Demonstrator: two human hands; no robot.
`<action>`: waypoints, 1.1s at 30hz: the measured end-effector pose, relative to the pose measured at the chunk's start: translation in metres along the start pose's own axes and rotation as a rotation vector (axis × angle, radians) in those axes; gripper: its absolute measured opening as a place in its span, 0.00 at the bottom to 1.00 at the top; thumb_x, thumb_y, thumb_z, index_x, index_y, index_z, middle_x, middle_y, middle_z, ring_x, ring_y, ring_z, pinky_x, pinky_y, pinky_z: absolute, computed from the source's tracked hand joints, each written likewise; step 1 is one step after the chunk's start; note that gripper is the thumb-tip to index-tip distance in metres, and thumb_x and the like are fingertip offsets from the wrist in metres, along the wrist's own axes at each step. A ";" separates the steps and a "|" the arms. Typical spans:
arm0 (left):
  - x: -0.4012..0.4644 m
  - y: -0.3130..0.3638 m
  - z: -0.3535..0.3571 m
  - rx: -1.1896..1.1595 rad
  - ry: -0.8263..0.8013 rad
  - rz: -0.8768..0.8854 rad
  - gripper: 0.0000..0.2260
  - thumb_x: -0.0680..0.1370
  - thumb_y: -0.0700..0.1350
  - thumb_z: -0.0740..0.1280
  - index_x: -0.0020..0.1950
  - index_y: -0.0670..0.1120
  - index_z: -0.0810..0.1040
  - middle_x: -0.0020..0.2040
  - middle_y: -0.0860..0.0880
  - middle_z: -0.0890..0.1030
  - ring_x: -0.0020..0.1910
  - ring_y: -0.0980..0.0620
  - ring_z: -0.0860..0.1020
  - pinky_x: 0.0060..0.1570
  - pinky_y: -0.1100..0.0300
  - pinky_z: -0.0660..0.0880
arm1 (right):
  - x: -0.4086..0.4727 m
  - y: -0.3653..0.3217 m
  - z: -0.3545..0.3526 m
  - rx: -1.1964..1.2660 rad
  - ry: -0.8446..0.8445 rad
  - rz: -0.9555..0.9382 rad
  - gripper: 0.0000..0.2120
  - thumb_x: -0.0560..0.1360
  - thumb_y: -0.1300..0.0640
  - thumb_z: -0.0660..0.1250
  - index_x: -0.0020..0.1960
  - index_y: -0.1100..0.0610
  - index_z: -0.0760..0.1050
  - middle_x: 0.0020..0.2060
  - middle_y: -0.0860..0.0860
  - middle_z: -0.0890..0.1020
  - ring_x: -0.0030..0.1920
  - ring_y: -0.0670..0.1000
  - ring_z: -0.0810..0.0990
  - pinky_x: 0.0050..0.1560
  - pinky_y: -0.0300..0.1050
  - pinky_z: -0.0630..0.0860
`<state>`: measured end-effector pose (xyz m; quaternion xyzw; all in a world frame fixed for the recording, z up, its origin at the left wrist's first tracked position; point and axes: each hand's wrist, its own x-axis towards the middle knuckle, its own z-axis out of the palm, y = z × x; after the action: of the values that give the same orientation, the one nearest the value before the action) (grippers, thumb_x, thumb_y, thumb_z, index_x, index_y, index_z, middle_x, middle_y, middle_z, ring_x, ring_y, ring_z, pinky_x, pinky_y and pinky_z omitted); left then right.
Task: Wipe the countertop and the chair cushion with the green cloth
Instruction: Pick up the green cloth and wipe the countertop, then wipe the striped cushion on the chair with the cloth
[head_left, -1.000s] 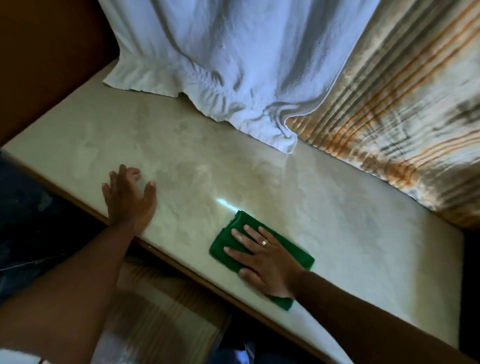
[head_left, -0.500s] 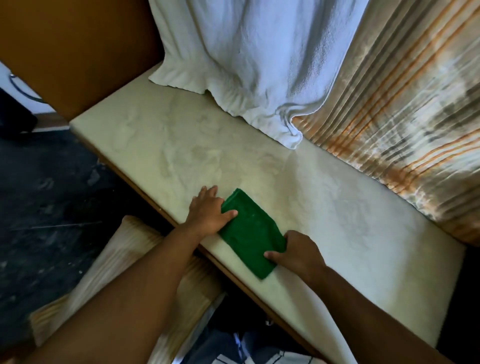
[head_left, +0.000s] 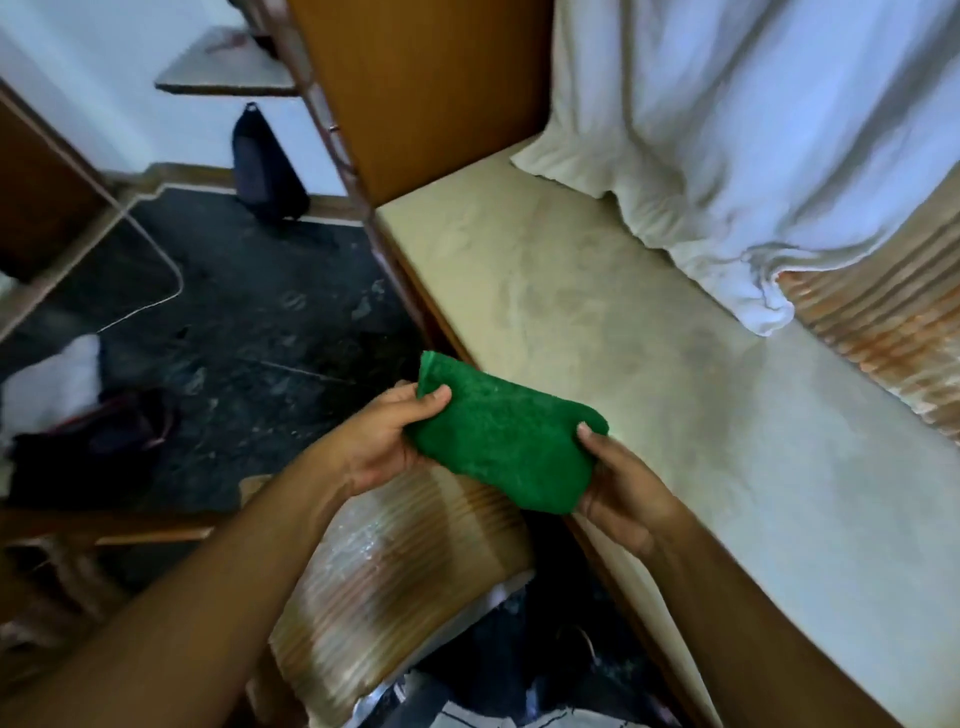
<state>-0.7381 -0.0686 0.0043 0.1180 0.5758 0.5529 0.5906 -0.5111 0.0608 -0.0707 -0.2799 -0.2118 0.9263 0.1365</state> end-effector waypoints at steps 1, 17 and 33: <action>-0.011 0.002 -0.014 -0.020 0.007 0.015 0.13 0.76 0.45 0.69 0.59 0.42 0.82 0.58 0.41 0.84 0.57 0.45 0.83 0.52 0.49 0.82 | 0.009 0.015 0.010 0.032 -0.030 0.059 0.19 0.76 0.51 0.67 0.63 0.59 0.80 0.62 0.60 0.81 0.61 0.60 0.81 0.50 0.58 0.81; -0.044 -0.138 -0.272 0.155 0.515 -0.334 0.09 0.81 0.42 0.66 0.61 0.44 0.78 0.60 0.42 0.83 0.49 0.47 0.82 0.40 0.57 0.80 | 0.160 0.222 0.082 -0.539 0.343 0.303 0.14 0.77 0.62 0.69 0.62 0.63 0.78 0.54 0.60 0.85 0.50 0.57 0.85 0.44 0.51 0.83; 0.133 -0.279 -0.422 0.430 0.998 0.145 0.13 0.79 0.38 0.62 0.62 0.40 0.78 0.58 0.41 0.81 0.58 0.41 0.79 0.60 0.46 0.76 | 0.247 0.270 -0.057 -2.131 0.146 0.257 0.45 0.74 0.41 0.69 0.80 0.58 0.49 0.77 0.57 0.61 0.76 0.58 0.61 0.72 0.57 0.63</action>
<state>-0.9724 -0.2743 -0.4155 -0.0012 0.8766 0.4507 0.1688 -0.7134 -0.0653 -0.3543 -0.3296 -0.8705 0.2532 -0.2637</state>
